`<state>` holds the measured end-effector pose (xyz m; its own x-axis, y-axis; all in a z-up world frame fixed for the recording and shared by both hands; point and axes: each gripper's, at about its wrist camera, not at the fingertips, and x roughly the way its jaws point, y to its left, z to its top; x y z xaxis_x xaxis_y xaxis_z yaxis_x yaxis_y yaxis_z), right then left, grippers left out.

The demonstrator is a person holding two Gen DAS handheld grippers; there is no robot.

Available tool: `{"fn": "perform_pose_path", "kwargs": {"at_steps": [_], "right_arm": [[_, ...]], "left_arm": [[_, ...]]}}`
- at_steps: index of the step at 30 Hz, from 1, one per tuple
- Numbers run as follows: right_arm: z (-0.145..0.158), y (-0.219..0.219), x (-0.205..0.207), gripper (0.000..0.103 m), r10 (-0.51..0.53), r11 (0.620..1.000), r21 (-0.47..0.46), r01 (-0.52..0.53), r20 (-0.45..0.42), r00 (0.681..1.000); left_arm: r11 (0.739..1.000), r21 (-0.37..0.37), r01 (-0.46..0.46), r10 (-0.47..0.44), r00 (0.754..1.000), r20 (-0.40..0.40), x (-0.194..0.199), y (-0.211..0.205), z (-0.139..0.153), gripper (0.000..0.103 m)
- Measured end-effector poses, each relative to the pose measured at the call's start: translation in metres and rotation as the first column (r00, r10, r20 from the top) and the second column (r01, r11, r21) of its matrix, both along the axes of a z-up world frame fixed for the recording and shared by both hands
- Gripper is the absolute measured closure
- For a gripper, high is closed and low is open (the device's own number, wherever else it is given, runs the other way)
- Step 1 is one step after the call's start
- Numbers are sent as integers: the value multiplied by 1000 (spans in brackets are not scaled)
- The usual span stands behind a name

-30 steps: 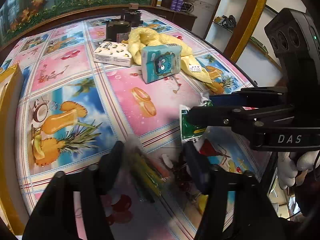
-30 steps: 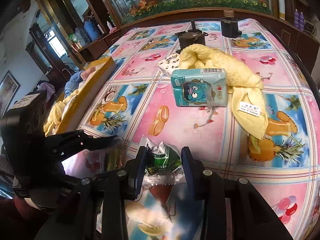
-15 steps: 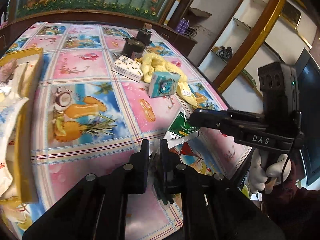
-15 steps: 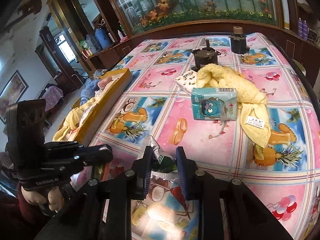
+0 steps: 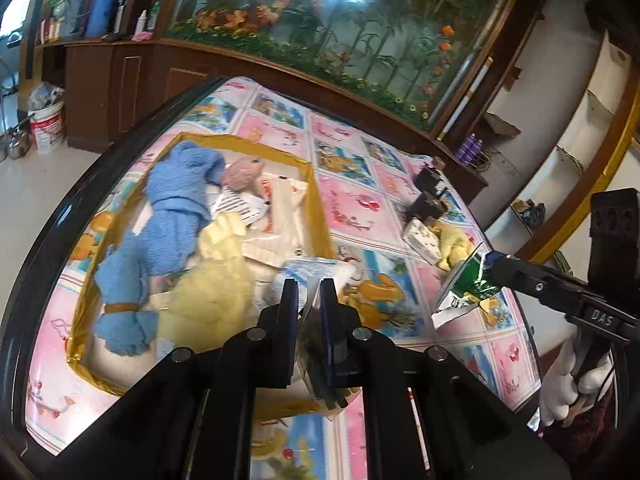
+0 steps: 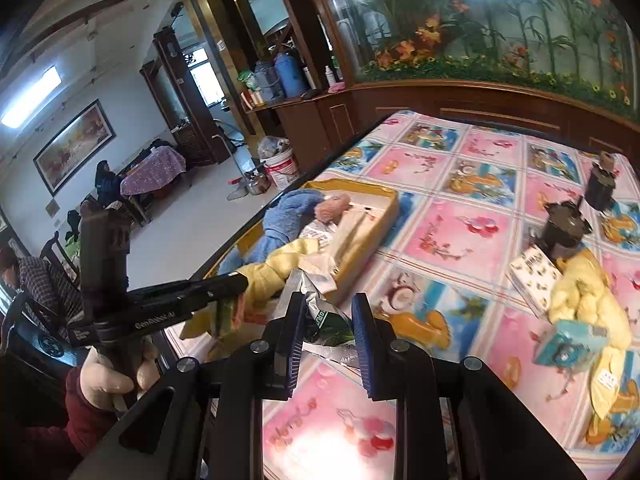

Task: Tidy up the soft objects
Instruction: 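Carry both packets over the box and open both tools to drop them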

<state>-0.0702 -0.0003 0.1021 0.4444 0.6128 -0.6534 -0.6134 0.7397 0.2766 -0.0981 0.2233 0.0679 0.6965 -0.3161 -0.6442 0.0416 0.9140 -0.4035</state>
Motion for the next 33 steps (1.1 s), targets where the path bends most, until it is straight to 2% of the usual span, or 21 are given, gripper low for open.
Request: {"fn": "perform_pose_path", "kwargs": {"at_steps": [4, 6, 8, 10, 12, 16, 20, 21, 22, 24, 25, 28, 30, 33], "right_arm": [[-4, 50, 21, 79, 47, 999, -21, -48, -15, 999], [-10, 72, 32, 79, 61, 997, -36, -62, -29, 998], [-18, 89, 43, 79, 67, 997, -44, -69, -50, 996], [-26, 105, 54, 79, 72, 995, -58, -76, -67, 995], [-36, 118, 63, 79, 79, 995, -57, -86, -109, 991], [-58, 134, 87, 76, 48, 995, -83, -61, -145, 988], [-63, 130, 100, 75, -3, 996, -92, -11, -144, 990], [-61, 127, 99, 74, -5, 996, -84, -6, -139, 990], [-58, 123, 97, 72, -11, 997, -79, 1, -125, 992], [-49, 113, 89, 60, -26, 997, -79, 19, -89, 996], [-45, 107, 84, 59, -29, 997, -77, 24, -72, 997], [-36, 90, 70, 55, -41, 996, -79, 39, -28, 999], [-33, 78, 57, 45, -51, 995, -86, 50, -3, 999], [-35, 58, 44, 43, -70, 993, -93, 71, 14, 997]], "left_arm": [[996, 53, -76, 79, 996, -49, 10, 12, -20, 95], [995, 50, -83, 85, 995, -46, 8, 16, -24, 92], [997, 32, -63, 65, 997, -47, 4, 18, -24, 84], [999, 26, -46, 47, 998, -46, 0, 17, -25, 54], [999, 23, -32, 33, 999, -36, -7, 18, -24, 47], [999, 20, -27, 27, 999, -31, -15, 19, -22, 46], [999, -1, -43, 43, 999, -33, -19, 25, -20, 44], [999, -7, -51, 50, 998, -32, -19, 26, -18, 40], [998, -6, -58, 58, 998, -27, -19, 27, -17, 36], [997, 0, -71, 71, 997, -17, -20, 26, -14, 34], [997, 5, -80, 80, 997, -16, -20, 25, -12, 33], [993, 58, -105, 107, 994, -24, -19, 16, -10, 29], [990, 92, -108, 111, 993, -26, -19, 8, -7, 29], [984, 148, -99, 102, 995, -11, -23, -7, -3, 29]]}}
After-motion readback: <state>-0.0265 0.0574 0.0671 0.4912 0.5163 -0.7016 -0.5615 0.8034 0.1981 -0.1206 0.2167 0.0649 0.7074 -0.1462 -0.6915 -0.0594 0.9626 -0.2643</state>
